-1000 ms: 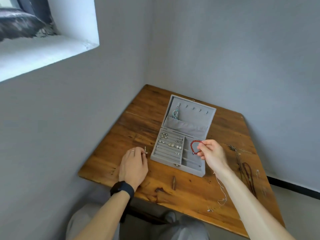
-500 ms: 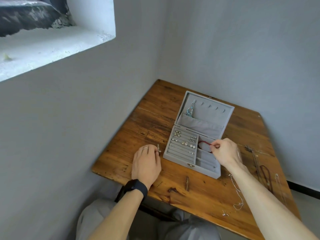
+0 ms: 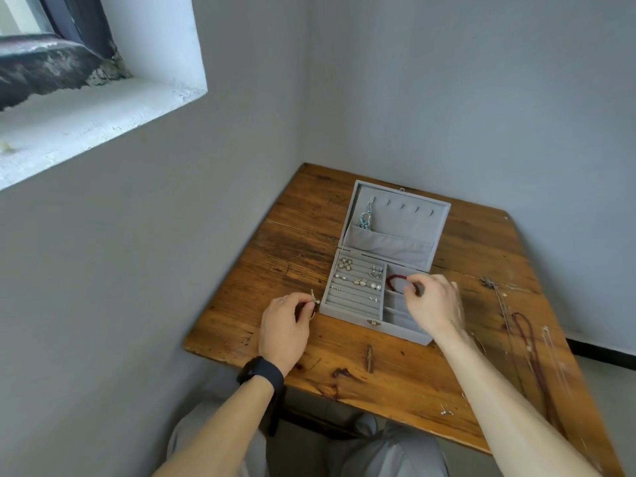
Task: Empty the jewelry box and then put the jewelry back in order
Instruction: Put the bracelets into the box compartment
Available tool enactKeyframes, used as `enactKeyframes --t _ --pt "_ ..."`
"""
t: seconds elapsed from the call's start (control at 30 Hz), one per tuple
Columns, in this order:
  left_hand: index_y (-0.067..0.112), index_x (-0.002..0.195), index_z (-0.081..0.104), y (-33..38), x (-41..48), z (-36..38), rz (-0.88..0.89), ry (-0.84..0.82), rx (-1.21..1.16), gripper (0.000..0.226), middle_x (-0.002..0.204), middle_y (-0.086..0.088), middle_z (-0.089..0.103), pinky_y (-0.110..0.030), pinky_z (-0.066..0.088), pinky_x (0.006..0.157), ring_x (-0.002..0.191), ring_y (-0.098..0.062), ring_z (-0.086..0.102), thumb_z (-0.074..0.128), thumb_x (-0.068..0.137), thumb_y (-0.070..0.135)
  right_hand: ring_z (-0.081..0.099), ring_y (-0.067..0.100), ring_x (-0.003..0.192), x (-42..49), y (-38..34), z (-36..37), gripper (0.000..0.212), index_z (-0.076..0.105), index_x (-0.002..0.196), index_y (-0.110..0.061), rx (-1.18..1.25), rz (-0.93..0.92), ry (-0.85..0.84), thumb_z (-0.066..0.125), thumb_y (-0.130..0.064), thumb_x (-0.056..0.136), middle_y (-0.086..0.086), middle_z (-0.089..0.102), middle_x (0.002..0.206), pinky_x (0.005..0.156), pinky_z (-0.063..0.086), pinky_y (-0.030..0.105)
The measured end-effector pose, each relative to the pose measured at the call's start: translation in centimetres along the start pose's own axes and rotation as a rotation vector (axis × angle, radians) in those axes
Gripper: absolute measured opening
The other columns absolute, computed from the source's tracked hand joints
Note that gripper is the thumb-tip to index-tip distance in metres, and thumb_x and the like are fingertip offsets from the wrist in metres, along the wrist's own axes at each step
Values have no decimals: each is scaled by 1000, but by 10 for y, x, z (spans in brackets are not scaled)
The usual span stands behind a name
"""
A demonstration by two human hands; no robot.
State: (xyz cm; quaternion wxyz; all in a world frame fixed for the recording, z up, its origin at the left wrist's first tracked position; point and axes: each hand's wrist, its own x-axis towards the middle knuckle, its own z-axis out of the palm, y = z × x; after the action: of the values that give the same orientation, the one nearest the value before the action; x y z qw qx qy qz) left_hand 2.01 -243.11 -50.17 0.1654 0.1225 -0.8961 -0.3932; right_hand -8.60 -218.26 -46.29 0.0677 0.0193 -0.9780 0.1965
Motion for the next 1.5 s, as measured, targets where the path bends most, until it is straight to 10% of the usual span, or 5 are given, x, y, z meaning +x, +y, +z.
enactKeyframes --t 0.17,0.4,0.87,1.17,1.5 --pt "35 99 66 11 4 -24 -23 -241 -267 11 89 19 71 -16 48 81 90 4 63 59 99 27 57 -10 105 -54 -46 -13 26 62 113 -49 598 -129 -134 69 -36 92 -26 64 115 85 47 13" --pt "15 99 68 61 16 -49 187 -641 -339 9 88 -1 73 -28 56 79 82 -19 69 62 99 20 71 9 97 -80 -57 -22 38 52 134 -45 896 -89 -630 62 -38 98 -11 74 113 73 54 25" --pt "30 91 67 94 22 19 187 -391 -141 7 83 14 70 -15 49 71 78 0 63 63 97 28 72 6 79 -80 20 -36 8 68 101 -30 691 54 -287 60 -29 99 -9 74 91 74 60 28" --pt "17 156 28 65 26 46 224 -104 316 66 162 -4 29 -41 26 120 150 -22 23 50 99 42 69 0 81 -4 20 -51 14 70 84 -41 472 62 -74 63 -35 95 -22 73 84 73 51 22" --pt "23 160 -1 25 23 58 152 -154 303 82 167 5 7 -37 27 120 145 -21 31 21 96 69 71 3 71 36 4 -26 15 72 82 -33 596 140 -92 65 -27 94 -15 75 76 72 58 28"
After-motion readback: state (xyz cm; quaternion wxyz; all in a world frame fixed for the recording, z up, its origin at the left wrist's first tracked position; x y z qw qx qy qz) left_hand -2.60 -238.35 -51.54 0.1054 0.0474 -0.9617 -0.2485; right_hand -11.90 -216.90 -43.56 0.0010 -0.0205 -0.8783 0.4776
